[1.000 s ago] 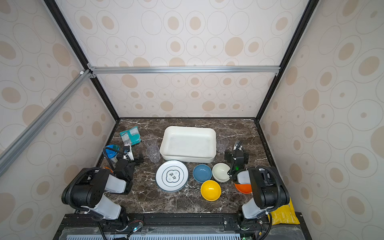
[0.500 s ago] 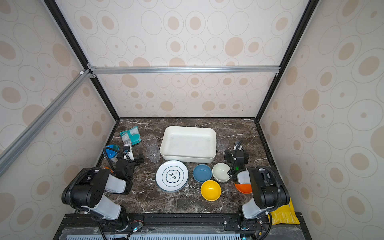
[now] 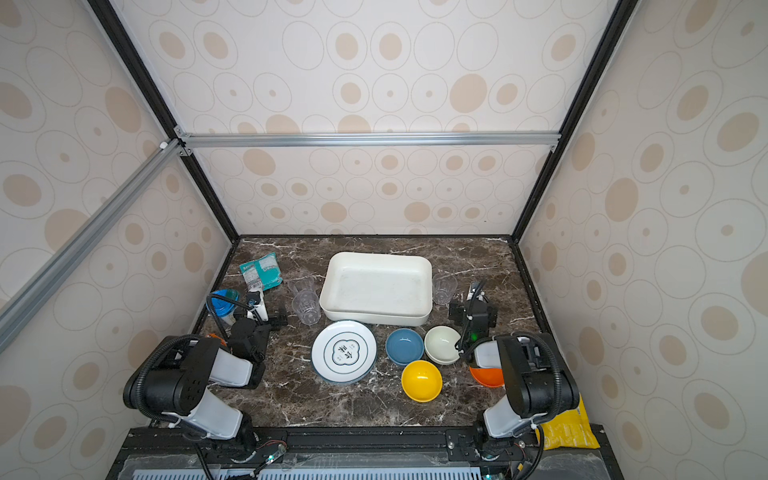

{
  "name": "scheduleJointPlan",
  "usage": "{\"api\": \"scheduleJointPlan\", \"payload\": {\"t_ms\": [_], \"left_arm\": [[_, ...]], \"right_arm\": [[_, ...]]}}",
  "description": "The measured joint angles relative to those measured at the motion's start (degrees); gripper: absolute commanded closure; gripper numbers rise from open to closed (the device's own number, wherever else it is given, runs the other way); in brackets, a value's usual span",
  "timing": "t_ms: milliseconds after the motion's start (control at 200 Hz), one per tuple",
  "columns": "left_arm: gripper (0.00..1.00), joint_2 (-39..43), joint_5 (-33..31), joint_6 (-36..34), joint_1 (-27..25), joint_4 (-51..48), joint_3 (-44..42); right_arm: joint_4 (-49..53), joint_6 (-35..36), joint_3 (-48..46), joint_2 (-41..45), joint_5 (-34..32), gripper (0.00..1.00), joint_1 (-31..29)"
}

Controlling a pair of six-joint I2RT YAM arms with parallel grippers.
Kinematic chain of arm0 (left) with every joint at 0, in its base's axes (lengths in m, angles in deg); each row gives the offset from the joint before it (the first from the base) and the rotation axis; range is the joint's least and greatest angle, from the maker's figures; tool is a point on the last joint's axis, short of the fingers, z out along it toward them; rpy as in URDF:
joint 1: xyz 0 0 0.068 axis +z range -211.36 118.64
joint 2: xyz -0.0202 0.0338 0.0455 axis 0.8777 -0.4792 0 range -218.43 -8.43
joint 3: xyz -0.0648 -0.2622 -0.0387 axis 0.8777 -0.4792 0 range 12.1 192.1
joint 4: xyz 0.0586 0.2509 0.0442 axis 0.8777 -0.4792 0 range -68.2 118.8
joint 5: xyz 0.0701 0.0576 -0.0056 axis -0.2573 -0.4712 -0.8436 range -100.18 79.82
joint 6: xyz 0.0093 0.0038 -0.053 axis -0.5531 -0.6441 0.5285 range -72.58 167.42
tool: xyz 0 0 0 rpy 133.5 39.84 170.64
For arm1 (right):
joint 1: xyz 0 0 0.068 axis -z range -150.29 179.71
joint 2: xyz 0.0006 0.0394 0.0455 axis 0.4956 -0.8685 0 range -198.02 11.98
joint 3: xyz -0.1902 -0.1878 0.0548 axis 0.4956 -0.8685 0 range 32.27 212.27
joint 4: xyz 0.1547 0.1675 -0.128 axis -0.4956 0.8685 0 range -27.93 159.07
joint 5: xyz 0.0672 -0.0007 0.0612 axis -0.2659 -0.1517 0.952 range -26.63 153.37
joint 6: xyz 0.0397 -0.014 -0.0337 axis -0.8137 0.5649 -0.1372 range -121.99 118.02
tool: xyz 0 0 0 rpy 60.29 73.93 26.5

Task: Place the mixed dishes into the plastic bin

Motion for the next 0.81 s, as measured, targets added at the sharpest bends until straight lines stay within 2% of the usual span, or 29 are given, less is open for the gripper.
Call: {"api": "scheduleJointPlan", "payload": {"t_ms": [330, 470, 690, 760, 805], "left_arm": [[0.02, 0.90, -1.64, 0.31, 0.02, -1.07, 0.02], [0.02, 6.54, -4.52, 1.09, 0.11, -6.84, 1.38], [0.02, 14.53, -9.20, 5.05, 0.15, -20.83, 8.96], [0.02, 17.51, -9.66, 8.85, 0.22, -27.26, 11.93], [0.02, 19.41, -9.70, 12.09, 0.28, -31.63, 13.97]], "right_arm": [[2.16, 0.07, 0.37, 1.25, 0.13, 0.00, 0.00], [11.34, -0.07, 3.98, 8.35, 0.24, 0.00, -0.02], [24.06, -3.98, 10.23, 19.78, 1.46, 0.00, -0.04], [29.40, -7.56, 12.39, 22.95, 2.97, 0.00, -0.02], [33.86, -12.50, 14.49, 24.76, 3.87, 0.02, 0.00]]}}
